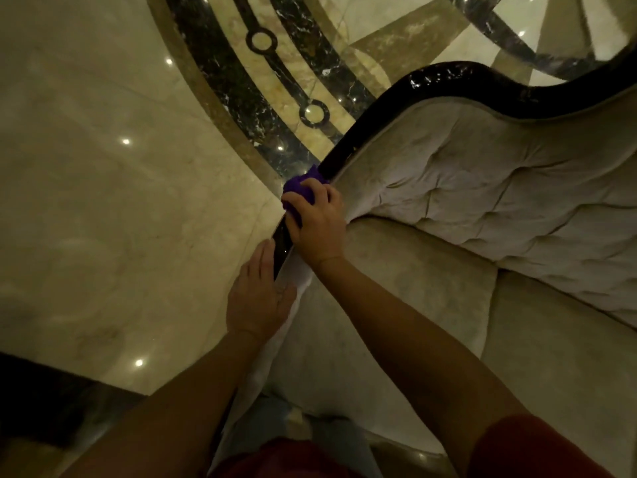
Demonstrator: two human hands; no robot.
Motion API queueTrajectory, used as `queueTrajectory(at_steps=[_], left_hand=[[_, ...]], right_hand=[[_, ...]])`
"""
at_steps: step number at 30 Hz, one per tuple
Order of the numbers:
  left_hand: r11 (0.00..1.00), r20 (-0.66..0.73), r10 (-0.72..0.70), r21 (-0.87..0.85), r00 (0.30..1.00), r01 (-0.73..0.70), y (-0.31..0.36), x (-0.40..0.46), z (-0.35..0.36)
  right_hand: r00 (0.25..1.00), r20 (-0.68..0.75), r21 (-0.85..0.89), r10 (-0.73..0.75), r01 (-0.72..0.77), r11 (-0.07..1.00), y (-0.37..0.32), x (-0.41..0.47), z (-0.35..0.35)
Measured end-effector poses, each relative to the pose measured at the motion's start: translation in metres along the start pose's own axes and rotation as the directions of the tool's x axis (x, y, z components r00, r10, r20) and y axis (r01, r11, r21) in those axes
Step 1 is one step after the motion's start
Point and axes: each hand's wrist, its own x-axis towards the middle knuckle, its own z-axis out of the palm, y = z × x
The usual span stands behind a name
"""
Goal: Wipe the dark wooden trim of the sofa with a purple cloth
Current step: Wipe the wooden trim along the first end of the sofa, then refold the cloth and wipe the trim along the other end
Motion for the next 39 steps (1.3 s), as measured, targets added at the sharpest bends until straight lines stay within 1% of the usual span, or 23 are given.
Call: queueTrajectory(at_steps=[1,2,3,4,5,6,7,8,9,11,13,15,17,19,21,23,26,29,31,34,35,36,39], left_hand=[[0.999,0.010,-0.008,-0.041,1.000,0.009,0.001,0.000,-0.003],[0.997,0.015,0.004,-0.074,1.000,-0.002,0.002,-0.002,-0.005],[0.996,0.029,0.025,-0.082,0.999,-0.022,0.002,-0.004,-0.009],[0.997,0.045,0.030,-0.067,0.999,-0.027,0.002,-0.006,-0.013],[0.999,0.061,0.029,-0.024,0.998,-0.027,0.002,-0.011,-0.019],[0.996,0.065,0.066,0.048,0.996,-0.069,0.001,-0.017,-0.022],[0.984,0.066,0.134,0.108,0.989,-0.141,0.000,-0.023,-0.022],[0.963,0.066,0.214,0.154,0.975,-0.221,0.002,-0.029,-0.020],[0.932,0.062,0.302,0.193,0.951,-0.309,0.010,-0.033,-0.019],[0.871,0.136,0.428,0.201,0.894,-0.448,0.039,-0.037,-0.010],[0.880,0.173,0.435,0.127,0.884,-0.458,0.083,-0.051,0.002],[0.942,0.187,0.336,-0.076,0.923,-0.327,0.132,-0.066,0.014],[0.947,0.343,0.197,-0.309,0.918,-0.088,0.184,-0.084,0.021],[0.891,0.564,0.116,-0.424,0.818,0.166,0.234,-0.108,0.026],[0.829,0.655,0.112,-0.476,0.747,0.293,0.278,-0.139,0.027],[0.762,0.679,0.167,-0.549,0.715,0.344,0.313,-0.177,0.031],[0.700,0.684,0.299,-0.631,0.665,0.334,0.359,-0.239,0.046],[0.693,0.685,0.383,-0.657,0.620,0.298,0.400,-0.301,0.070],[0.696,0.704,0.426,-0.657,0.568,0.291,0.422,-0.340,0.089],[0.680,0.697,0.467,-0.677,0.545,0.283,0.447,-0.387,0.113],[0.675,0.684,0.487,-0.689,0.543,0.264,0.454,-0.400,0.120],[0.674,0.670,0.508,-0.700,0.542,0.234,0.461,-0.412,0.127],[0.690,0.631,0.554,-0.713,0.543,0.126,0.475,-0.442,0.143]], right_hand=[[0.998,0.058,0.012,0.009,-0.010,1.000,0.001,-0.006,-0.005],[0.985,0.167,0.008,0.044,-0.046,0.999,0.008,-0.014,-0.013],[0.944,0.320,-0.042,0.081,-0.071,0.997,0.019,-0.025,-0.025],[0.851,0.508,-0.134,0.136,-0.078,0.988,0.035,-0.041,-0.041],[0.719,0.661,-0.237,0.216,-0.074,0.969,0.054,-0.064,-0.058],[0.602,0.738,-0.302,0.306,-0.112,0.947,0.073,-0.091,-0.077],[0.540,0.747,-0.340,0.388,-0.192,0.921,0.091,-0.120,-0.095],[0.556,0.714,-0.354,0.425,-0.238,0.905,0.103,-0.143,-0.114],[0.609,0.666,-0.343,0.430,-0.261,0.902,0.112,-0.155,-0.132],[0.716,0.542,-0.277,0.439,-0.341,0.898,0.115,-0.172,-0.167],[0.768,0.469,-0.211,0.436,-0.382,0.900,0.111,-0.181,-0.196],[0.816,0.349,-0.136,0.462,-0.443,0.886,0.110,-0.195,-0.221],[0.844,0.208,-0.042,0.495,-0.498,0.866,0.110,-0.221,-0.246],[0.851,0.080,0.056,0.520,-0.524,0.850,0.111,-0.254,-0.269],[0.842,-0.057,0.141,0.537,-0.525,0.839,0.114,-0.292,-0.292],[0.817,-0.163,0.193,0.552,-0.523,0.830,0.115,-0.334,-0.317],[0.768,-0.273,0.219,0.580,-0.537,0.815,0.117,-0.405,-0.347],[0.702,-0.340,0.203,0.625,-0.595,0.778,0.122,-0.476,-0.372],[0.674,-0.347,0.211,0.652,-0.621,0.755,0.130,-0.521,-0.389],[0.667,-0.367,0.323,0.648,-0.562,0.762,0.143,-0.584,-0.417],[0.630,-0.397,0.398,0.668,-0.537,0.743,0.146,-0.604,-0.425],[0.563,-0.418,0.498,0.713,-0.515,0.698,0.149,-0.624,-0.432],[0.318,-0.349,0.756,0.881,-0.461,0.466,0.155,-0.677,-0.445]])
